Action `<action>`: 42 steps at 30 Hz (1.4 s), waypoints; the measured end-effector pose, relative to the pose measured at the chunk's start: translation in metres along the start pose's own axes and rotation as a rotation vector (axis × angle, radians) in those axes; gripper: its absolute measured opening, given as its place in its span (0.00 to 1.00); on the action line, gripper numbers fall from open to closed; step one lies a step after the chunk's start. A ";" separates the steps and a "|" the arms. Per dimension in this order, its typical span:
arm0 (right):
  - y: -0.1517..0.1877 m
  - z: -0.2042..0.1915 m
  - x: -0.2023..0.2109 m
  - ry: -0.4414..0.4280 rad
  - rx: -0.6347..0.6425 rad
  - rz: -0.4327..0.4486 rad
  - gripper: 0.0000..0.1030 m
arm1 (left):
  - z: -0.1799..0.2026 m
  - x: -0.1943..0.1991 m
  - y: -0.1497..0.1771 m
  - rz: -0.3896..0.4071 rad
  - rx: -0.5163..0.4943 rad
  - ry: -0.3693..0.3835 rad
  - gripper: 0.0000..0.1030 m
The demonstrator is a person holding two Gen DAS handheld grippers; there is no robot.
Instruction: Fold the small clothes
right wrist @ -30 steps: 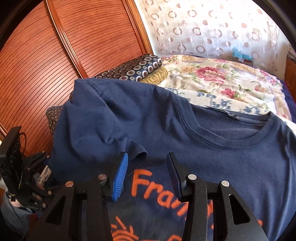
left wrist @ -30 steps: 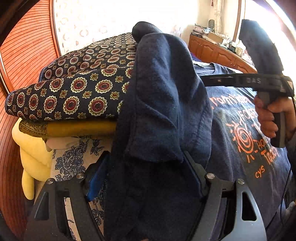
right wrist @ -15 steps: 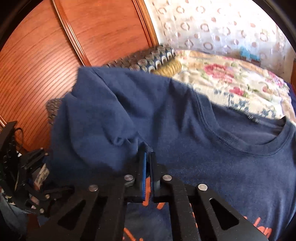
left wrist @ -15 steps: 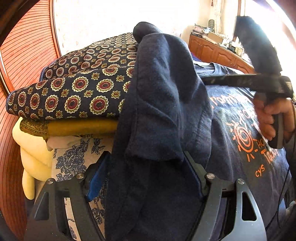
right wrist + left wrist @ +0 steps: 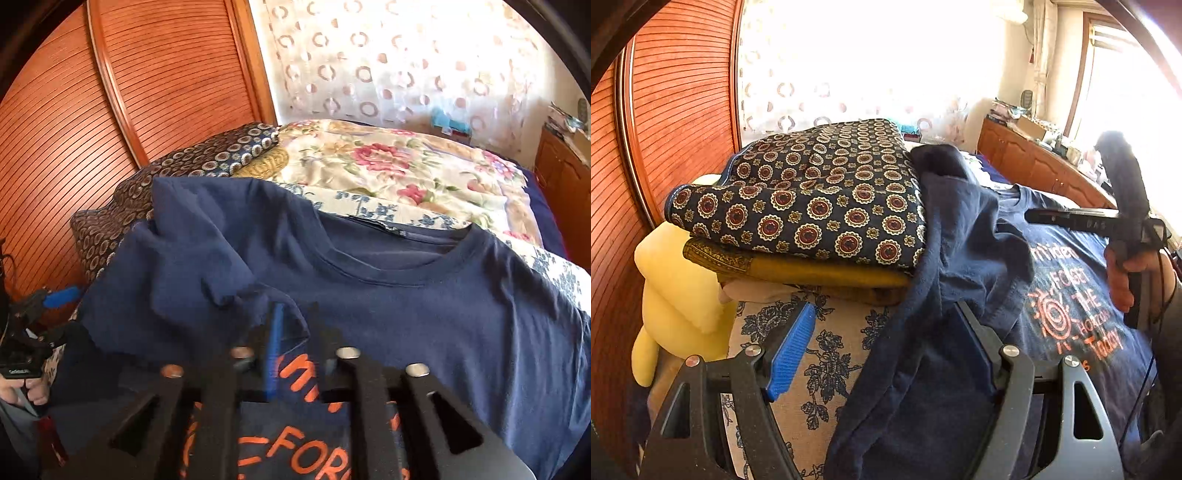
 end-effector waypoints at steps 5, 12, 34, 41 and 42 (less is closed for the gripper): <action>-0.023 -0.010 -0.007 -0.081 -0.003 0.059 0.39 | 0.003 -0.003 -0.007 0.013 -0.012 -0.014 0.74; -0.050 -0.041 -0.034 -0.165 0.069 0.057 0.39 | 0.013 -0.006 -0.002 0.015 -0.033 -0.019 0.75; -0.120 -0.005 -0.086 0.006 -0.030 0.062 0.09 | 0.008 -0.028 0.003 -0.068 -0.019 -0.033 0.74; -0.105 -0.013 -0.049 0.019 0.048 0.082 0.43 | 0.010 -0.011 -0.002 0.006 -0.032 -0.036 0.74; -0.096 -0.013 -0.039 0.017 0.060 0.089 0.44 | 0.011 -0.008 -0.003 0.015 -0.035 -0.038 0.74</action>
Point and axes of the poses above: each gripper's, at about its wrist camera, not at the fingertips, and x roughly against the way its jaws point, z to its right, y to its underside, the point moved 4 cm from there along -x, roughly the way its jaws point, and after that the axes turned 8 degrees about -y, right-handed, at the moved point
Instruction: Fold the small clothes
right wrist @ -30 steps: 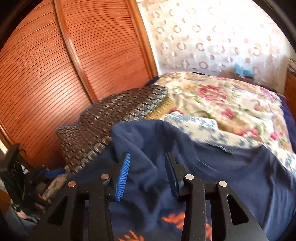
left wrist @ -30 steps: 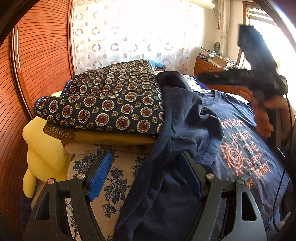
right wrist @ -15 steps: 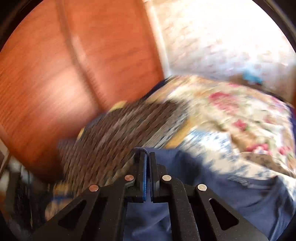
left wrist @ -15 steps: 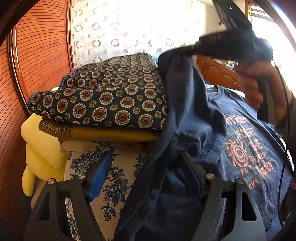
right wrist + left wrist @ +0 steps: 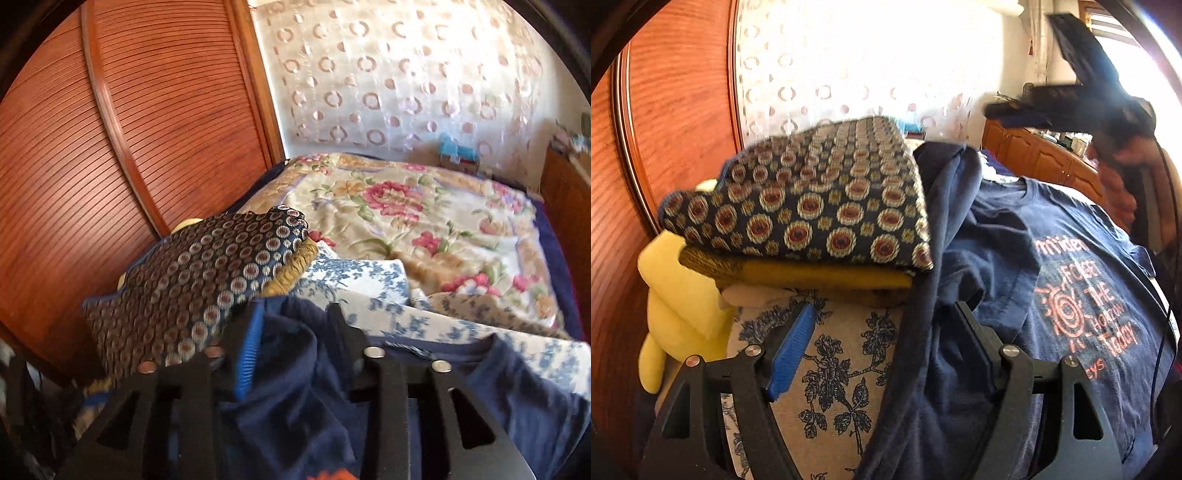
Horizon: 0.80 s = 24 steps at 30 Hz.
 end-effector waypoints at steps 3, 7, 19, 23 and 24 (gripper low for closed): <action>0.020 0.000 0.034 0.011 0.015 0.018 0.47 | 0.007 0.016 -0.010 0.039 -0.002 0.009 0.74; 0.052 0.009 0.079 0.041 0.020 0.050 0.47 | 0.022 0.035 -0.026 0.095 -0.018 0.018 0.74; 0.158 0.037 0.201 0.217 -0.070 0.126 0.47 | 0.092 0.037 -0.041 0.147 -0.079 0.078 0.74; 0.188 0.049 0.229 0.269 -0.131 0.127 0.47 | 0.113 0.032 -0.040 0.145 -0.104 0.093 0.74; 0.195 0.052 0.234 0.284 -0.143 0.128 0.47 | 0.117 0.031 -0.040 0.142 -0.108 0.099 0.74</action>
Point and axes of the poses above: each gripper's, at about its wrist camera, not at the fingertips, and x roughly against the way its jaws point, z to its right, y to its underside, the point moved 4 cm from there along -x, roughly the way its jaws point, and after that the axes turned 8 degrees about -y, right-handed, at the moved point
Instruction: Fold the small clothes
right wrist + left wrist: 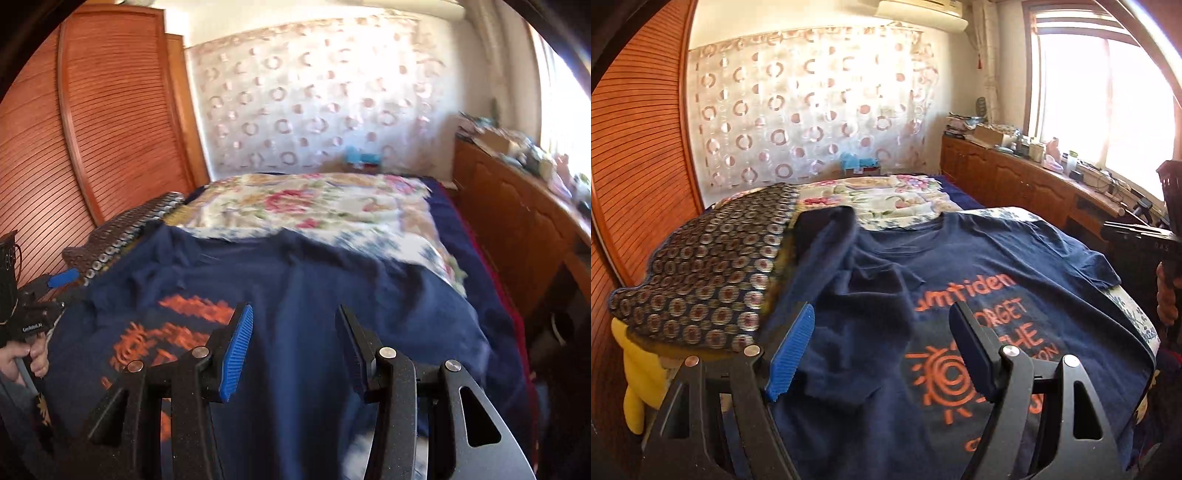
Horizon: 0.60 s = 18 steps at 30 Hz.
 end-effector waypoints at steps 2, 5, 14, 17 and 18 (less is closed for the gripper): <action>0.012 0.011 0.010 0.034 -0.026 -0.002 0.47 | 0.010 -0.005 0.003 -0.016 -0.012 0.020 0.74; 0.026 0.025 0.023 0.070 -0.080 -0.007 0.47 | 0.027 -0.012 0.009 -0.044 -0.044 0.045 0.74; 0.034 0.042 0.026 0.171 -0.174 -0.074 0.47 | 0.052 -0.033 0.030 -0.151 -0.144 0.074 0.74; 0.022 0.044 0.018 0.173 -0.216 -0.100 0.47 | 0.054 -0.043 0.036 -0.195 -0.166 0.054 0.74; 0.023 0.047 0.019 0.167 -0.232 -0.107 0.47 | 0.054 -0.045 0.037 -0.206 -0.168 0.051 0.74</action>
Point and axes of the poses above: each gripper's, at about its wrist camera, not at the fingertips, and x roughly against the way its jaws point, z to its right, y to its underside, the point moved 4 cm from there along -x, roughly the way its jaws point, and after that the axes turned 8 degrees about -y, right-handed, at the moved point
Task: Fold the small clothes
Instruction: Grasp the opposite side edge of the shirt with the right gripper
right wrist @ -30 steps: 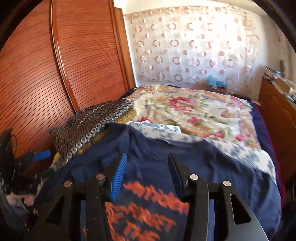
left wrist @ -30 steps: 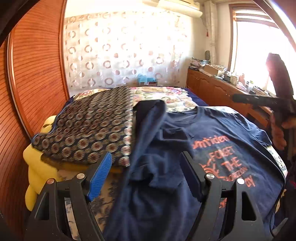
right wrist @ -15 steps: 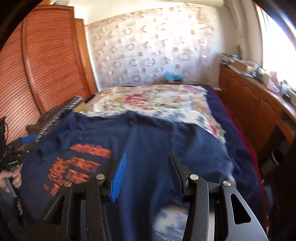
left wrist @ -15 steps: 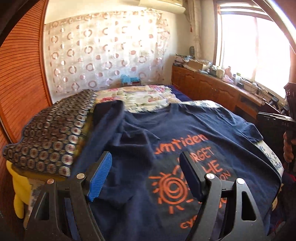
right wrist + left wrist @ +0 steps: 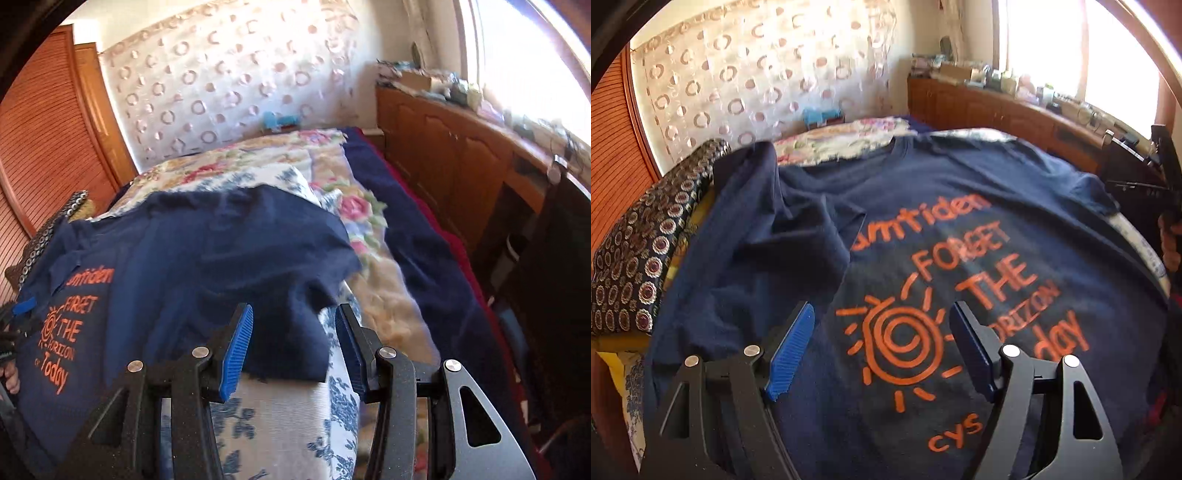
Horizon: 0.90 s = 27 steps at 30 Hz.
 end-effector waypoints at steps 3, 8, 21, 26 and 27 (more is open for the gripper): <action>-0.001 -0.004 -0.005 -0.022 -0.030 -0.022 0.47 | 0.000 -0.006 0.002 -0.038 -0.001 0.007 0.74; -0.008 0.001 -0.001 -0.069 -0.063 -0.035 0.47 | 0.000 -0.013 0.006 -0.080 0.003 0.022 0.75; -0.008 0.025 -0.011 -0.025 0.011 -0.055 0.10 | -0.001 -0.015 0.008 -0.088 0.015 0.034 0.77; -0.019 0.015 0.007 -0.008 0.048 0.042 0.07 | -0.001 -0.016 0.007 -0.090 0.015 0.035 0.77; -0.022 0.011 0.011 -0.003 0.057 0.061 0.07 | -0.001 -0.016 0.007 -0.090 0.014 0.035 0.77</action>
Point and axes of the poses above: each gripper's, at about its wrist camera, not at the fingertips, and x roughly against the way its jaws point, z to its right, y to its underside, the point moved 4 cm from there along -x, roughly the way its jaws point, and after that the axes turned 8 degrees about -y, right-handed, at the moved point
